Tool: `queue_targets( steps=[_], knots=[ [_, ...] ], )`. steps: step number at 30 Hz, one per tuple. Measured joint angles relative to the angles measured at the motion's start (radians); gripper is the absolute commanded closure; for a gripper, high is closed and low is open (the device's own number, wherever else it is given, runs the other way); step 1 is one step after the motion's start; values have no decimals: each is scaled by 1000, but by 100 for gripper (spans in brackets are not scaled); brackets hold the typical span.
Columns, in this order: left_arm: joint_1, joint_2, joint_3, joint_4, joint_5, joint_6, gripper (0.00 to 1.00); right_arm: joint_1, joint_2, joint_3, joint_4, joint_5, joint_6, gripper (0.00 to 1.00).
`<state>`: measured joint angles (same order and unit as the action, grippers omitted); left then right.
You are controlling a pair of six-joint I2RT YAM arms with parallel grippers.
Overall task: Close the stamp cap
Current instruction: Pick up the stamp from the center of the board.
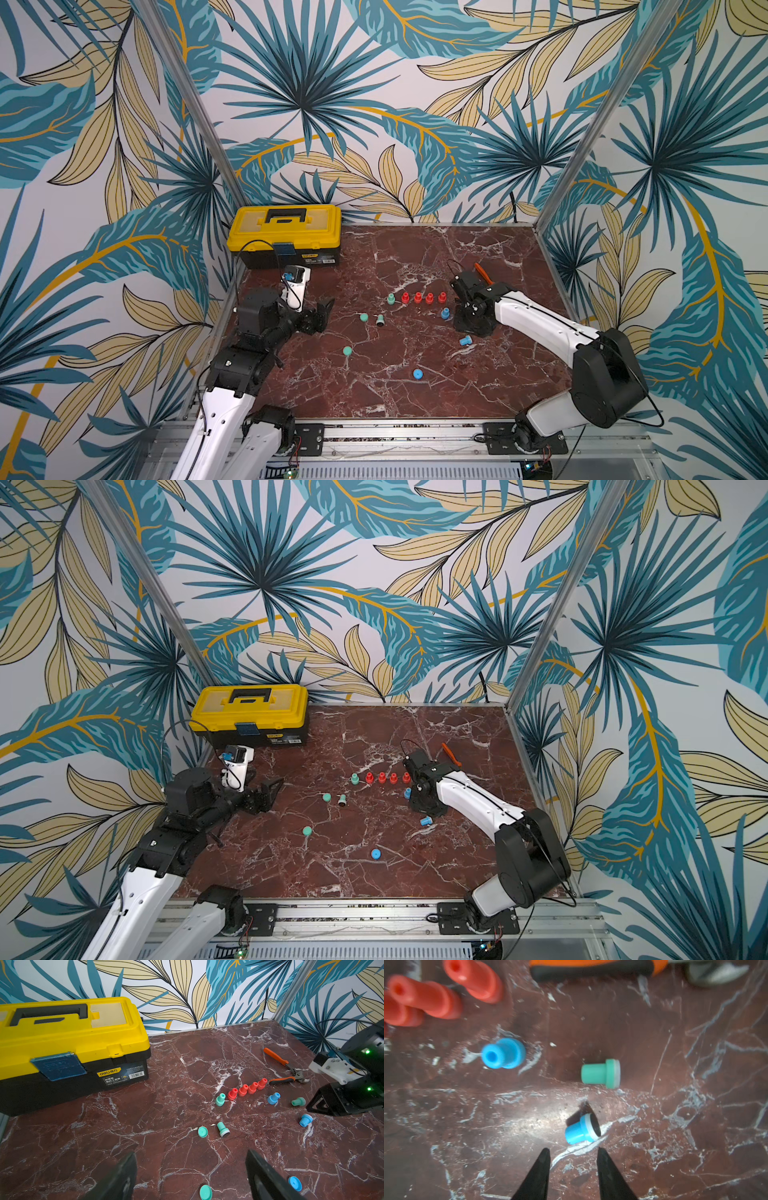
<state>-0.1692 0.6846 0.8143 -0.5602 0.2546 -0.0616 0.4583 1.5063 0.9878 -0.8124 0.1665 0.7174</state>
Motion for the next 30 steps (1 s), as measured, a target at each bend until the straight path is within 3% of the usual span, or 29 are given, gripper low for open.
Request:
queue_targets(
  steps=[5,12,30],
  knots=[
    [0,5,0,0,18,-3,16,28,-10,-91,55,1,95,58],
    [1,34,0,1,40,-3,16,46,27,-100,122,18,159,58],
    [3,42,0,1,62,-10,16,47,106,-108,153,92,129,71]
  ],
)
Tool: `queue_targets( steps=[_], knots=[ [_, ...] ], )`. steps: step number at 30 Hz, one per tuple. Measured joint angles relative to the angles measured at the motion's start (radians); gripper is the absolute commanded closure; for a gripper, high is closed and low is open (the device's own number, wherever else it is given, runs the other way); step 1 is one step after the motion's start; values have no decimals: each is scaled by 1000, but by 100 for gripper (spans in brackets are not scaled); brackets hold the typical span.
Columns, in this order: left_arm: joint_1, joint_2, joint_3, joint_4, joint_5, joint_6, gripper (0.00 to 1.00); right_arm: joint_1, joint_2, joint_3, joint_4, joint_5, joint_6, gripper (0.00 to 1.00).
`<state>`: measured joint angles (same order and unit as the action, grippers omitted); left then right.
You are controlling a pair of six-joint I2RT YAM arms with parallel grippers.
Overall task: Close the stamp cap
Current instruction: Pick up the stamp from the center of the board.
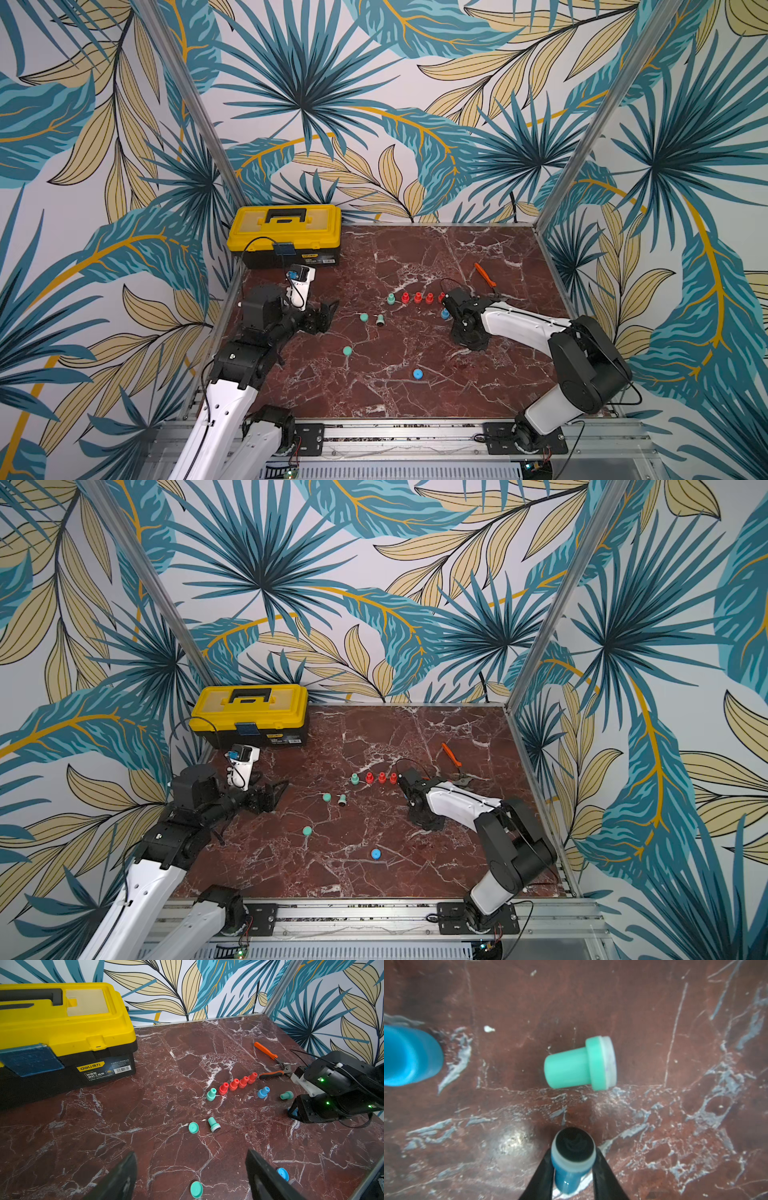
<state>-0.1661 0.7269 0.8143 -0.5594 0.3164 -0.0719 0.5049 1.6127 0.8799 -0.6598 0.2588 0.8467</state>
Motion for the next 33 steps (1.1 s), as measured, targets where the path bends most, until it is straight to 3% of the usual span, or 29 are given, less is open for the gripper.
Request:
queue_targets(
  steps=[13,19,23,28,33],
  knots=[
    [2,16,0,1,6,0,17,0,-5,0,16,-2,-28,88],
    [3,31,0,1,32,-4,17,7,-189,-1,19,-23,-85,92],
    [3,32,5,0,69,-35,17,23,-346,6,54,-85,-188,94],
    [-15,58,59,0,137,-114,20,39,-429,17,152,-225,-391,94],
    [-147,95,131,2,140,-180,20,61,-447,23,266,-384,-629,95]
  ],
)
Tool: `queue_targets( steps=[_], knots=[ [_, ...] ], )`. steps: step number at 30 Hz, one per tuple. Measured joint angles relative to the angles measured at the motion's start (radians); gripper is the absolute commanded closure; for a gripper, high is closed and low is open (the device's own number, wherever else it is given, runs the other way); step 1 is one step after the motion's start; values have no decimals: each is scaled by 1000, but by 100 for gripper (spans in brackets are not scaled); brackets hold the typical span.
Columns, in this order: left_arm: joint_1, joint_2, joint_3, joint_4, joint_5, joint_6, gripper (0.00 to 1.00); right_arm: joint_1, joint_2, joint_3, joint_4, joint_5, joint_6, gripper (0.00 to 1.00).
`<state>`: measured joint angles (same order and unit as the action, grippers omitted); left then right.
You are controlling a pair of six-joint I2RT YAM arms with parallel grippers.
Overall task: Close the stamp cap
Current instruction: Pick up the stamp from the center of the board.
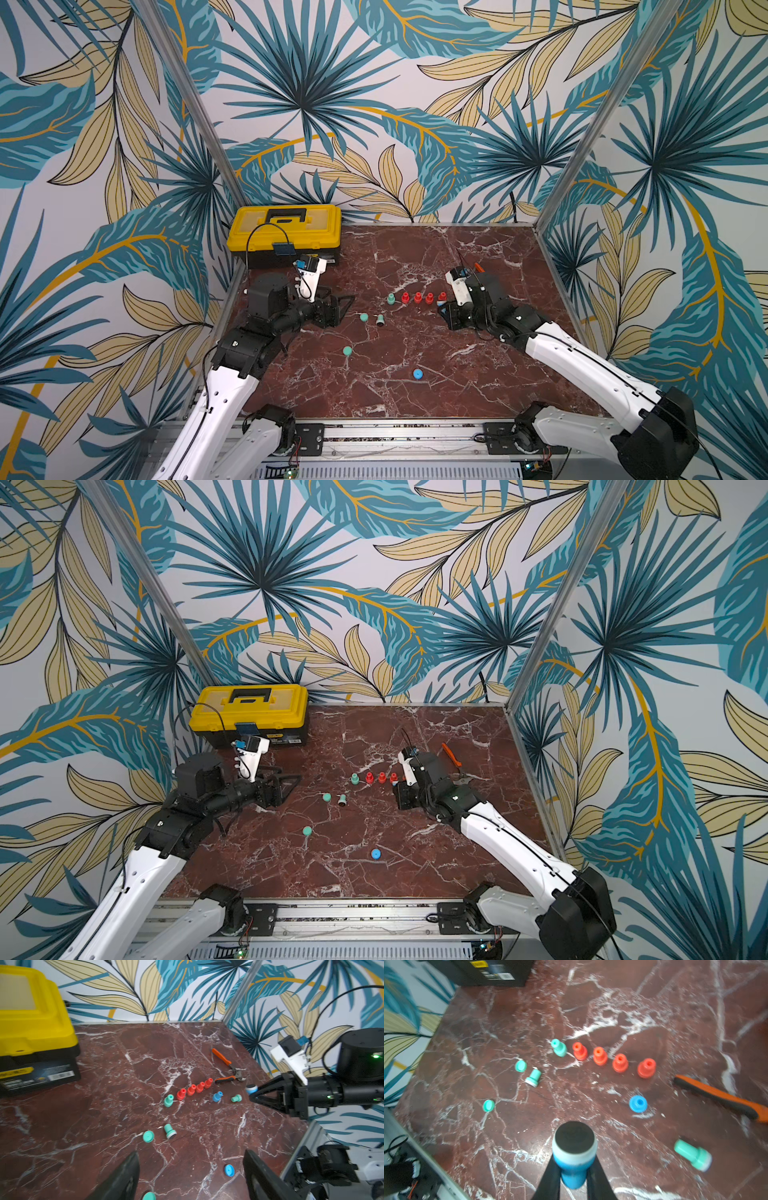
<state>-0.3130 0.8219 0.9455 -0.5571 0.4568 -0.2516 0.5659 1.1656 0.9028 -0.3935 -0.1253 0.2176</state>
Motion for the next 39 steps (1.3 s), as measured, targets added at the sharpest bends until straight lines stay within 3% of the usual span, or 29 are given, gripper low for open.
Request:
queue_targets(
  steps=[8,15,24,34,39],
  knots=[
    [-217,109,82,16,-49,-92,22,109,-17,16,113,-178,-411,96],
    [-346,257,105,44,-122,-186,27,181,11,52,117,-213,-673,95],
    [-443,305,105,68,-184,-281,39,195,44,72,142,-201,-778,95],
    [-447,323,104,102,-183,-353,57,214,58,85,157,-164,-810,95],
    [-446,317,97,118,-176,-369,51,234,48,79,176,-109,-820,94]
  ],
)
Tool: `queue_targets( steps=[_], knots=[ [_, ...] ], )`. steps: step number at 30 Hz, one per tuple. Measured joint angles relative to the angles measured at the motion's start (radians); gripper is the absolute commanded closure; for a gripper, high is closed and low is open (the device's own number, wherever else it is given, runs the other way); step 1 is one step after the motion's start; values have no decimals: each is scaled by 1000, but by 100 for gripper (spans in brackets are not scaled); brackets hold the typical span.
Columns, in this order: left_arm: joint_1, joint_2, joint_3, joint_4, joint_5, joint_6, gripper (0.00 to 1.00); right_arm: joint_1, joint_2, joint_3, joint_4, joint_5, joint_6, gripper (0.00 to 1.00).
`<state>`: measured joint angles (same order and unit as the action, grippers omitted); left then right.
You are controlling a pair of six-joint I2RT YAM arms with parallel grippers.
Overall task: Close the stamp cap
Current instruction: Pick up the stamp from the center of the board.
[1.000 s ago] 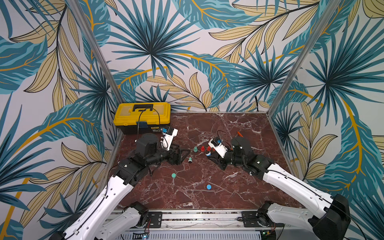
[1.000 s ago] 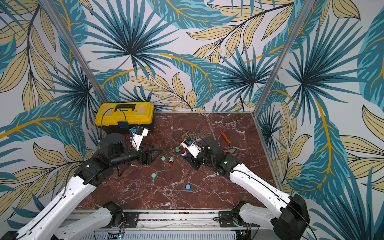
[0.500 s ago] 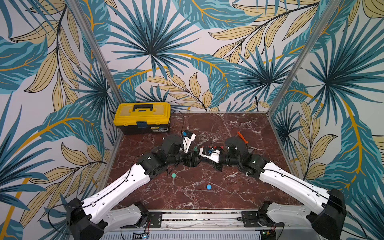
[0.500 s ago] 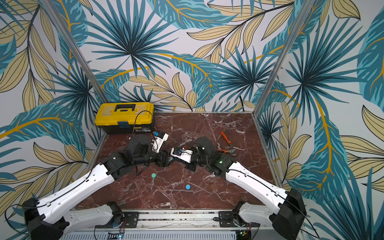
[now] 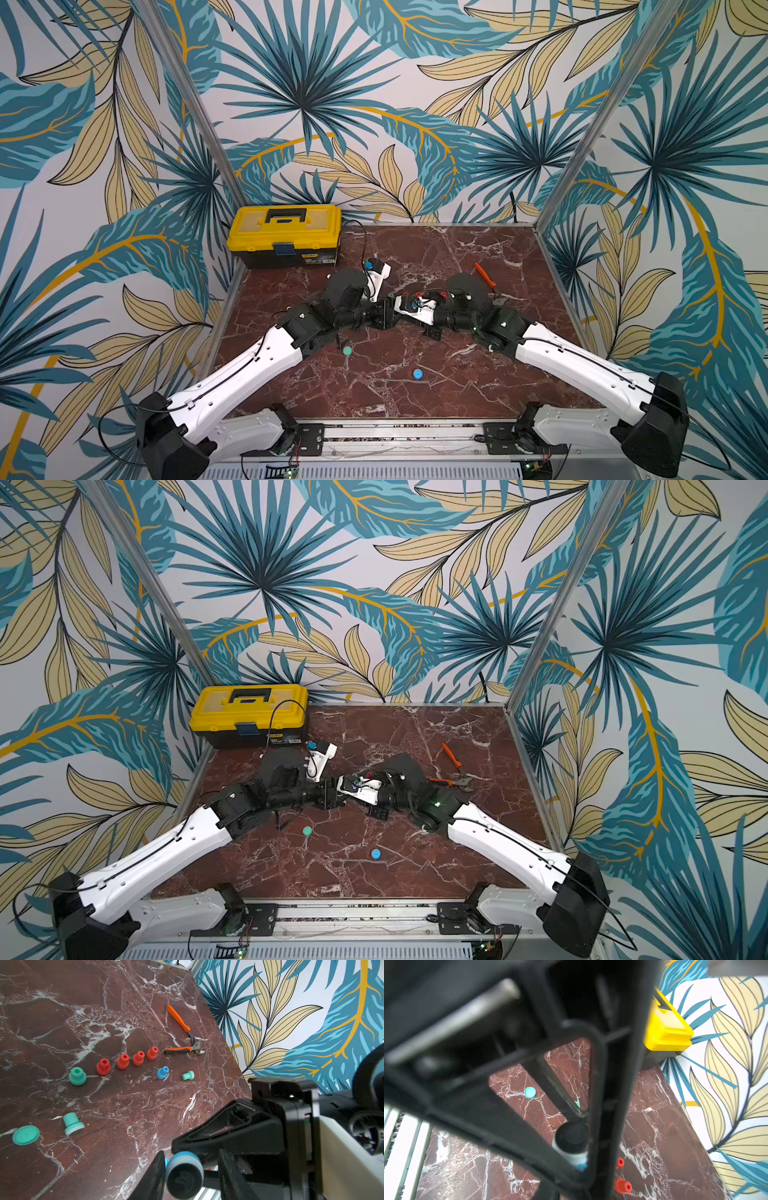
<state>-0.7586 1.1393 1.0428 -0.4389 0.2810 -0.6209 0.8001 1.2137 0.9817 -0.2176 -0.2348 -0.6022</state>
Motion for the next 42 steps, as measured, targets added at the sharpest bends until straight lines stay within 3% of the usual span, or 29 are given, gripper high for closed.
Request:
queue_targets(
  steps=[7,17,27,33,42],
  knots=[
    [-1,-34,-51,32,23,-16,52,27,-21,-29,42,48,-6,94],
    [-5,-48,-67,51,18,-8,73,38,-45,-44,75,53,-37,93],
    [4,-3,-20,45,17,67,81,37,-70,-46,63,97,-65,66],
    [81,25,55,47,141,90,83,47,-270,-78,126,100,-24,56],
    [109,-10,122,143,417,56,83,49,-466,-122,275,5,102,56]
  ],
)
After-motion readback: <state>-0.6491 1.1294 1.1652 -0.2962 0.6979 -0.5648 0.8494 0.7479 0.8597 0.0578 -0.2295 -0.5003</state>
